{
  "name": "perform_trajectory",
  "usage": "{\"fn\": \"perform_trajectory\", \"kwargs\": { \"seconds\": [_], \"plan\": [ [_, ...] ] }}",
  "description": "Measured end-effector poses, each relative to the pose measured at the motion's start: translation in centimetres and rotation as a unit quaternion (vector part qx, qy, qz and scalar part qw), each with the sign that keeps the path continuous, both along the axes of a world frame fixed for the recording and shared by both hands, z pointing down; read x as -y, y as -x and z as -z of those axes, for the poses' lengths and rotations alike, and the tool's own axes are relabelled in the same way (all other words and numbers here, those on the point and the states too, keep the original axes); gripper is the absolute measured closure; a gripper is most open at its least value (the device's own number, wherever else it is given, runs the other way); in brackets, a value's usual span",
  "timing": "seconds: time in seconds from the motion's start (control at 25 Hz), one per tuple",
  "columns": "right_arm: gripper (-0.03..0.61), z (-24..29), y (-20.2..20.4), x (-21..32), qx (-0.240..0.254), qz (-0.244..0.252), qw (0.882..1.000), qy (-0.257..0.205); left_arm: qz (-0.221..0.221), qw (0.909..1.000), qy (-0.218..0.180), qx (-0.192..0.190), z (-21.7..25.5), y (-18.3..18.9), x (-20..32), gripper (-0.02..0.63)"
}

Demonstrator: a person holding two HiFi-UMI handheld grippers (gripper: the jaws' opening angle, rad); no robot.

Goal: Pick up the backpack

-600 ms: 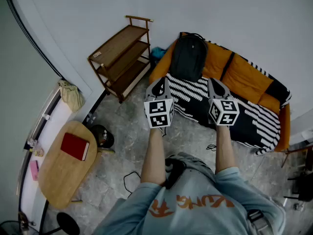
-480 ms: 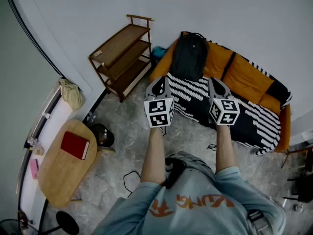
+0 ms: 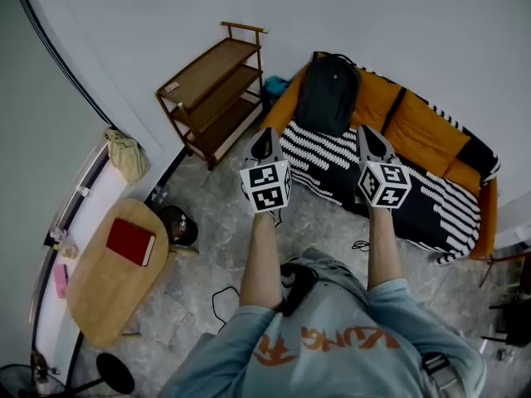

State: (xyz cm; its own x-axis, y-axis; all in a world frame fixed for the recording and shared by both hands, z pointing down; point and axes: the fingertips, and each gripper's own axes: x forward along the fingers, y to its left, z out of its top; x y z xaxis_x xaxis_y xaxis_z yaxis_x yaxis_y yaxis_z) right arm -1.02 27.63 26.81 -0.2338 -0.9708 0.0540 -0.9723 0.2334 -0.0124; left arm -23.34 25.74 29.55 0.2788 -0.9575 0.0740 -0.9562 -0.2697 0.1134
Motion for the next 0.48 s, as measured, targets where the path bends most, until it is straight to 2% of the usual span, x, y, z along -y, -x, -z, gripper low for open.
{"fn": "perform_trajectory", "kwargs": {
  "seconds": [0.32,0.48],
  "plan": [
    [0.581,-0.8,-0.7,-0.4,0.031,-0.006,0.999,0.010,-0.001,1.0000,-0.001,0.005,-0.2,0.1,-0.3,0.595],
    [0.581,-1.2,-0.4,-0.9,0.047,0.007,0.999,0.010,0.013,0.9996,-0.003,0.025,-0.3,0.2,-0.6,0.594]
  ]
}}
